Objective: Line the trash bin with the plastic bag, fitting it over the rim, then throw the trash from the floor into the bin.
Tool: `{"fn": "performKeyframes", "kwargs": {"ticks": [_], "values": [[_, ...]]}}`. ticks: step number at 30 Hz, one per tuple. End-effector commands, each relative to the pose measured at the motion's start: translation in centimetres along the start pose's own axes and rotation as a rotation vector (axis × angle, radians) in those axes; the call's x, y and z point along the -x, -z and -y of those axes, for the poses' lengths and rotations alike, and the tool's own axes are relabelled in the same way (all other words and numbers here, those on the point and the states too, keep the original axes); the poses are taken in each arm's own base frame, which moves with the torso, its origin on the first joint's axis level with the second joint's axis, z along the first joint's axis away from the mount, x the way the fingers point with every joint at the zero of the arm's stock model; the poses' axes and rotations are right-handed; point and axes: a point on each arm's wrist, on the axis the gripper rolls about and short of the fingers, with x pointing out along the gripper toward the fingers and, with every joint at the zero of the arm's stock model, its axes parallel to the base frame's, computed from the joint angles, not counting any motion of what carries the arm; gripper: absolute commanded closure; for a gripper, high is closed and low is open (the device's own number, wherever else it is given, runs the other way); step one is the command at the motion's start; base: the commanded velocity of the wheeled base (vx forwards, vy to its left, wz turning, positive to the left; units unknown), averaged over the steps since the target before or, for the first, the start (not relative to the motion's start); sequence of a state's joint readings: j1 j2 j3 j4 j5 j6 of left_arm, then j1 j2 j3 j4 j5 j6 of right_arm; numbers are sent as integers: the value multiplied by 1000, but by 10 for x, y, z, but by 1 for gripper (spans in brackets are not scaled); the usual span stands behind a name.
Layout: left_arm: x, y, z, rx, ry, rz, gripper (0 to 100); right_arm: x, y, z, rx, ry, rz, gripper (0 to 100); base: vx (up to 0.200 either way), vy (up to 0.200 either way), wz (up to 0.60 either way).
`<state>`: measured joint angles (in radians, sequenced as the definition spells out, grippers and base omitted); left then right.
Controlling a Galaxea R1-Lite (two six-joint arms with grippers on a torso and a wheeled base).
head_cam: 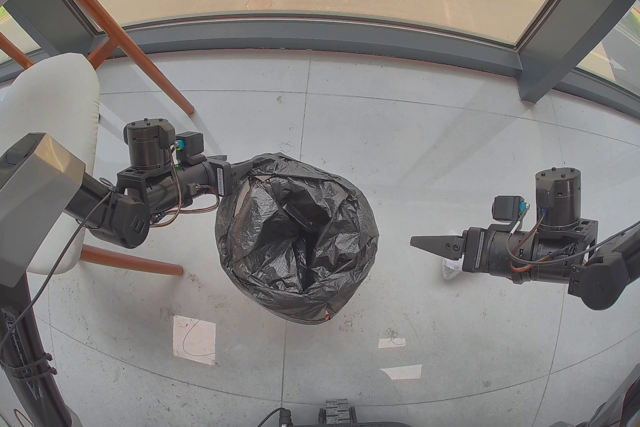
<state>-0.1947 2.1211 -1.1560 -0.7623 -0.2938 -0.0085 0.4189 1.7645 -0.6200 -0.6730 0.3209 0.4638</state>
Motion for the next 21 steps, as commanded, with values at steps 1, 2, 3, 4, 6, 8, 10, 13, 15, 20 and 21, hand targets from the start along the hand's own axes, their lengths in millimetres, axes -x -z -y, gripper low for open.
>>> {"fn": "performKeyframes", "kwargs": {"ticks": [1,2,3,4,6,8,10,13,15,20,21], "values": [[17,-6,5,2,1,6,0,12,-3,5,-10,23,29,0,0,0,0],[30,-12,9,0,3,14,0,17,-3,9,-16,40,36,0,0,0,0],[43,-19,13,-4,3,27,0,22,-3,13,-22,53,46,0,0,0,0],[58,-26,18,-9,4,41,0,26,-4,18,-25,72,57,0,0,0,0],[86,-39,30,-22,17,77,0,34,-9,29,-6,110,84,0,0,0,0],[104,-47,44,-33,38,103,0,40,-13,40,20,149,105,0,0,0,0],[124,-54,67,-32,101,133,0,48,-21,55,34,204,139,0,0,0,0],[137,-55,77,20,133,139,0,51,-29,62,28,226,168,0,0,0,0],[143,-55,79,50,135,144,0,49,-30,65,25,233,170,0,0,0,0],[151,-55,79,89,142,171,0,28,-18,84,18,296,92,0,0,-200,0],[152,-55,79,84,143,177,0,21,-14,90,25,313,64,0,0,-200,0]]}}
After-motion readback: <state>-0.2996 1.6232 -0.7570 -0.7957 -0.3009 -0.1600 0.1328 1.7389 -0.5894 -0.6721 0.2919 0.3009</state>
